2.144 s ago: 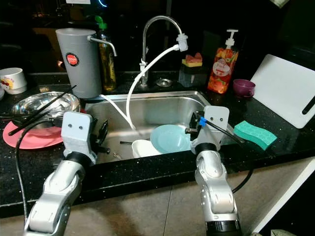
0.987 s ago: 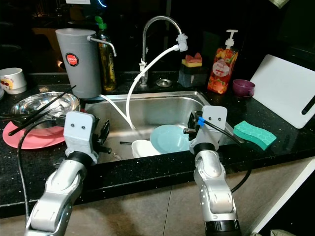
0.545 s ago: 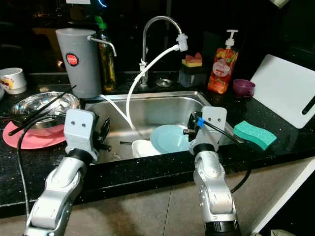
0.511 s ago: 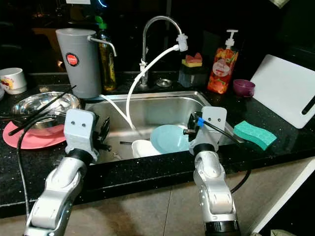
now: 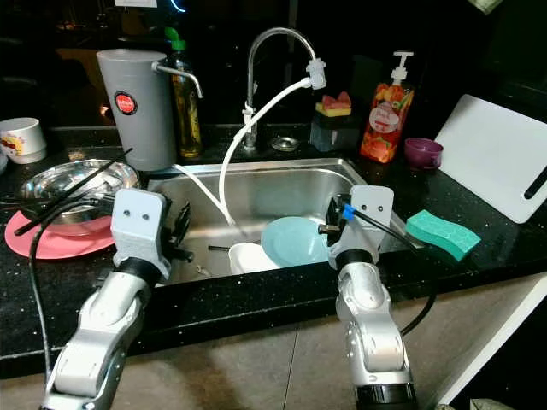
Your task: Kitchen organization
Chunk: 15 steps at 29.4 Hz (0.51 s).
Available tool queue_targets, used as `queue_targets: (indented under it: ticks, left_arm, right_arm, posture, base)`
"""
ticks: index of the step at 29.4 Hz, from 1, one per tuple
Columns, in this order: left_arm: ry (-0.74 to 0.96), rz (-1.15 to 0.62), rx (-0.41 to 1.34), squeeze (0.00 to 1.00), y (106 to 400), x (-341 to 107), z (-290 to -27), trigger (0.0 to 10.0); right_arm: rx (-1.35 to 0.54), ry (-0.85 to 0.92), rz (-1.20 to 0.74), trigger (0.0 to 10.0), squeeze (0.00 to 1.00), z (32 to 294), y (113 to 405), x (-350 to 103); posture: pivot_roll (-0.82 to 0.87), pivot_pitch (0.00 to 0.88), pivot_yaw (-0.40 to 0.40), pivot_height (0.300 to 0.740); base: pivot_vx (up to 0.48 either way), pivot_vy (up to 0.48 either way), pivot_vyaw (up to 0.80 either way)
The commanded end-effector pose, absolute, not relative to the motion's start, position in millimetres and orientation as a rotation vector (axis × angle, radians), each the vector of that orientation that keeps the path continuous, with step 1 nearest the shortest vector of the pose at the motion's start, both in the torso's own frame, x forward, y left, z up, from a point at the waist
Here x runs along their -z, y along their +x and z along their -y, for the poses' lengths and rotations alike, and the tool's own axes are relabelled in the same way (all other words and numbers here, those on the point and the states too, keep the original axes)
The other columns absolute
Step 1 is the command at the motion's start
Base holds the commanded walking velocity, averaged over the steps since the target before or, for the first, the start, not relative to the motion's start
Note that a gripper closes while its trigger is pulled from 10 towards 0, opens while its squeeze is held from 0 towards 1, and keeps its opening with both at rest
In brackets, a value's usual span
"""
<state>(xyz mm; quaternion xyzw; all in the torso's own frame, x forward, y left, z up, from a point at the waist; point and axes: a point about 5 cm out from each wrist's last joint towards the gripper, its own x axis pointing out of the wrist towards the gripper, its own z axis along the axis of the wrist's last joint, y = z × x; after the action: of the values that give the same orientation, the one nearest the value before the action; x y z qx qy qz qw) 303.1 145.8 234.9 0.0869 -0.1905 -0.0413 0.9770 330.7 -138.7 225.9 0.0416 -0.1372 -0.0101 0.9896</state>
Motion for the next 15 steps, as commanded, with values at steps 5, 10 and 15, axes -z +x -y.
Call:
queue_targets:
  ticks: [5, 10, 15]
  left_arm:
    - [0.192, 0.370, 0.085, 0.00, 303.8, -230.7, -146.4, 10.0]
    - [0.193, 0.367, 0.083, 0.00, 303.2, -229.7, -146.6, 10.0]
    - [0.192, 0.369, 0.082, 0.00, 303.1, -230.5, -145.9, 10.0]
  right_arm:
    - [0.021, 0.087, 0.266, 10.0, 0.00, 138.7, 330.0, -225.1]
    - [0.019, 0.089, 0.266, 10.0, 0.00, 138.4, 330.1, -225.0]
    - [0.016, 0.089, 0.261, 10.0, 0.00, 137.5, 330.6, -223.6]
  posture:
    - [0.13, 0.085, -0.068, 0.740]
    - [0.13, 0.085, -0.068, 0.740]
    - [0.13, 0.085, -0.071, 0.740]
  base:
    - [0.000, 0.000, 0.00]
    - [0.000, 0.000, 0.00]
    - [0.000, 0.000, 0.00]
